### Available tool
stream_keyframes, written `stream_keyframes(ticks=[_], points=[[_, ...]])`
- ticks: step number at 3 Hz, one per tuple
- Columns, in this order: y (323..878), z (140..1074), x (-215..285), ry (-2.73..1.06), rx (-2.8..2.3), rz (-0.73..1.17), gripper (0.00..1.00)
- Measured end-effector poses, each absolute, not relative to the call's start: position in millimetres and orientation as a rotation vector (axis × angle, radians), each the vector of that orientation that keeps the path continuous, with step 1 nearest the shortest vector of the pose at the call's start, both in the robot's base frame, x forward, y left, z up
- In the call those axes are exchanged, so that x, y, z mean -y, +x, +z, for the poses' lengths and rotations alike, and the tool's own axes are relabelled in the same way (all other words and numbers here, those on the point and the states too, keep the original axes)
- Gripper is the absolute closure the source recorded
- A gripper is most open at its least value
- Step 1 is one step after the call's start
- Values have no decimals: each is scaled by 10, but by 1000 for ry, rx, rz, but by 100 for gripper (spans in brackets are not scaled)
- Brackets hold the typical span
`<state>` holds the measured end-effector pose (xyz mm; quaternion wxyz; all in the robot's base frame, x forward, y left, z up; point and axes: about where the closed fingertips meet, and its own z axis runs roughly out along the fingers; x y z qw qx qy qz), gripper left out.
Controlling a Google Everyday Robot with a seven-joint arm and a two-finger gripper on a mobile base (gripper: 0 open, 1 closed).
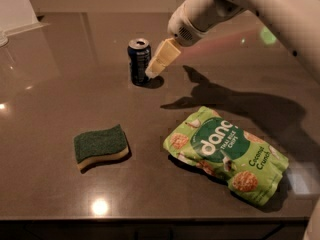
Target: Pick pepsi can
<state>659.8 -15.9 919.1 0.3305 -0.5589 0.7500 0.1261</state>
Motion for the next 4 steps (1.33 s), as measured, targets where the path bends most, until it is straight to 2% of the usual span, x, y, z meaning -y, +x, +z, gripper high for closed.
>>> stream_keyframes(ticks=[3, 4], points=[[6738, 8989, -267, -1410, -2010, 432, 0], [6714, 8957, -398, -1425, -2003, 483, 16]])
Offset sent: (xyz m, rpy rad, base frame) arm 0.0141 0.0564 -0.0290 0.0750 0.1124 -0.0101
